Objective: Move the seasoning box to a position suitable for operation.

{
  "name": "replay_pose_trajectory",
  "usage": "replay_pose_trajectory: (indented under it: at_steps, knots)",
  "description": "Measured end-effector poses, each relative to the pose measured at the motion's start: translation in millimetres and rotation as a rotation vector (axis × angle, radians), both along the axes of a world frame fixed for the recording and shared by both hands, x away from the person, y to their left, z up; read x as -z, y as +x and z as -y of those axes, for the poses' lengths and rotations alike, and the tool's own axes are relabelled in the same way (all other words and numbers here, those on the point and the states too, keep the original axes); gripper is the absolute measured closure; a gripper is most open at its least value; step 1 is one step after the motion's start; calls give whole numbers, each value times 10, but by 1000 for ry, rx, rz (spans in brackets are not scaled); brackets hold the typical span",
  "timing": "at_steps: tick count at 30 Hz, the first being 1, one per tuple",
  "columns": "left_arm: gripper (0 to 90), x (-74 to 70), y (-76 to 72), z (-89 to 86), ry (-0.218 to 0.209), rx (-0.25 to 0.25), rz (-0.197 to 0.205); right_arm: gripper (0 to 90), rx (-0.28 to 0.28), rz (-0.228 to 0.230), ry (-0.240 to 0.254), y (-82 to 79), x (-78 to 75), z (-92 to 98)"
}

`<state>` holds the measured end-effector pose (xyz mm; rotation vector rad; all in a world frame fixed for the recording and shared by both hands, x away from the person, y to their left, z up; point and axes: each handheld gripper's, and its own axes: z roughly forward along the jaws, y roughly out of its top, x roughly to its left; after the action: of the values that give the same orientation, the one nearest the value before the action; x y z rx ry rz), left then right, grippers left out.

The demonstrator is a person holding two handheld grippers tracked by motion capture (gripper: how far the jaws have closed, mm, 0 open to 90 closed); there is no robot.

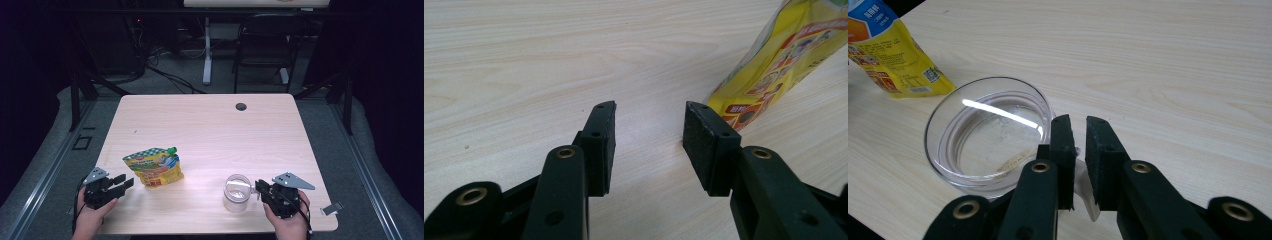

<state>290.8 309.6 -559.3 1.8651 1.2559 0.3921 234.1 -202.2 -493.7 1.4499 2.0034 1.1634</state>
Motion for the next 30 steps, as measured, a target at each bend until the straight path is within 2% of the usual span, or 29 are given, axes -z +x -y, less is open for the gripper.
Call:
replay_pose_trajectory:
  at_steps: [9, 11, 12, 24, 30]
  knots:
    - [570, 4, -1, 1, -3, -3, 6, 838, 3, 3, 30, -8, 22, 20]
    - [570, -4, -2, -3, 3, 4, -3, 838, 3, 2, 37, -10, 25, 25]
    - [570, -3, -3, -1, 2, 3, -3, 838, 6, 2, 57, -11, 36, 35]
    - [568, -5, -3, -5, 4, 5, -3, 837, 14, -4, 120, -8, 74, 85]
    - [568, -4, -2, -3, 4, 5, -3, 850, 30, -24, 118, -2, 107, 103]
